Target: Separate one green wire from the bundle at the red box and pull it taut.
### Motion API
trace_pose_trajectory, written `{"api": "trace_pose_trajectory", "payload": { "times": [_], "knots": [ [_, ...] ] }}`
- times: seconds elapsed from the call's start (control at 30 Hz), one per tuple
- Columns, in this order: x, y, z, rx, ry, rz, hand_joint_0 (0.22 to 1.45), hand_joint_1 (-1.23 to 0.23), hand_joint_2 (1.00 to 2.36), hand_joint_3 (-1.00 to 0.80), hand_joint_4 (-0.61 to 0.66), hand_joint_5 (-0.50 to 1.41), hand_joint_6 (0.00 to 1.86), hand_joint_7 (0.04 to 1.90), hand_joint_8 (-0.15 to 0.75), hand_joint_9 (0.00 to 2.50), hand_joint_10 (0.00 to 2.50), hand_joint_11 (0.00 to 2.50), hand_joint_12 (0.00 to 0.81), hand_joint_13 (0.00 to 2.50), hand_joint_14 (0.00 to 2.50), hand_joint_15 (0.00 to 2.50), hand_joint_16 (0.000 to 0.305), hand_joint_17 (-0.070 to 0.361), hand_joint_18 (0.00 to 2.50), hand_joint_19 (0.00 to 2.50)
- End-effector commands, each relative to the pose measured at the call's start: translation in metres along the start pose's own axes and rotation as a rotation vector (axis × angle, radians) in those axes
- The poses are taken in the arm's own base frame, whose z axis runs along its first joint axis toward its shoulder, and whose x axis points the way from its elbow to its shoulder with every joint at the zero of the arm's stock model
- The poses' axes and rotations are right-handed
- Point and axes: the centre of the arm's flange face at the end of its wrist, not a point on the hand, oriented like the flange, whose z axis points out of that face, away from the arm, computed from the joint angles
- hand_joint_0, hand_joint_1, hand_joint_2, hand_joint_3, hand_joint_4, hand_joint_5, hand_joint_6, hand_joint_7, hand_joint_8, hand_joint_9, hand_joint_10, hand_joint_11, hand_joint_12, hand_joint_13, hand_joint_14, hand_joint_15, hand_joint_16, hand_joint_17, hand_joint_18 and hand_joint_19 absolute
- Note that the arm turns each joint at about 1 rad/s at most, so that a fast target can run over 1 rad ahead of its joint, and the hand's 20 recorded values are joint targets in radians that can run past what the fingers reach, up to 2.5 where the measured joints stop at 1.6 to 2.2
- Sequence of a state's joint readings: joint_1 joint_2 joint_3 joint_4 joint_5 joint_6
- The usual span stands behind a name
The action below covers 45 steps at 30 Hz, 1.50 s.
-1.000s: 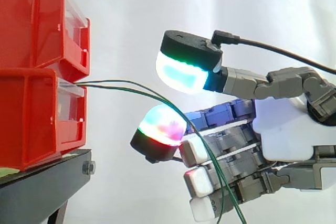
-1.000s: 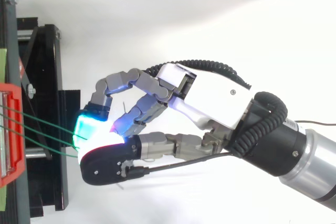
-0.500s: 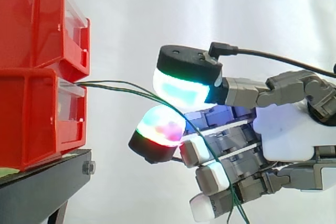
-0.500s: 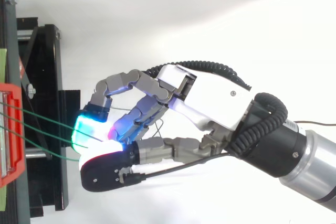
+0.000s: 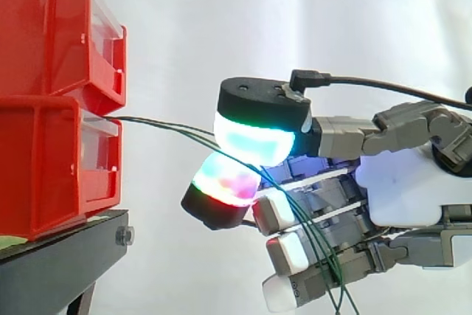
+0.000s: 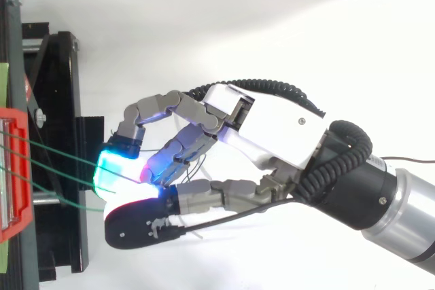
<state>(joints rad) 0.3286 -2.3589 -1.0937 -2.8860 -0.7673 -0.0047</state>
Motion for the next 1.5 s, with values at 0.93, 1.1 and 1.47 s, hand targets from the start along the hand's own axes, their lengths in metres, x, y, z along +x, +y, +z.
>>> {"api": "trace_pose_trajectory", "payload": {
  "times": [0.93, 1.1, 1.47],
  "knots": [
    [-0.014, 0.01, -0.001, 0.06, -0.009, 0.015, 0.47, -0.69, 1.0, -0.5, 0.16, -0.19, 0.85, 0.95, 0.289, 1.13, 0.02, 0.94, 0.409, 0.89, 0.02, 0.51, 0.054, 0.123, 0.85, 0.39],
    [-0.021, 0.022, -0.004, 0.07, -0.012, 0.008, 0.58, -0.47, 1.0, -0.5, 0.12, -0.17, 0.8, 1.03, 0.278, 1.21, 0.02, 0.94, 0.383, 0.96, 0.02, 0.55, 0.049, 0.11, 0.86, 0.45],
    [-0.033, 0.026, 0.0, 0.079, -0.026, -0.001, 0.63, -0.75, 1.01, -0.38, 0.14, -0.22, 0.87, 0.98, 0.271, 1.09, 0.02, 0.97, 0.382, 0.96, 0.02, 0.56, 0.05, 0.112, 0.86, 0.43]
  ]
}}
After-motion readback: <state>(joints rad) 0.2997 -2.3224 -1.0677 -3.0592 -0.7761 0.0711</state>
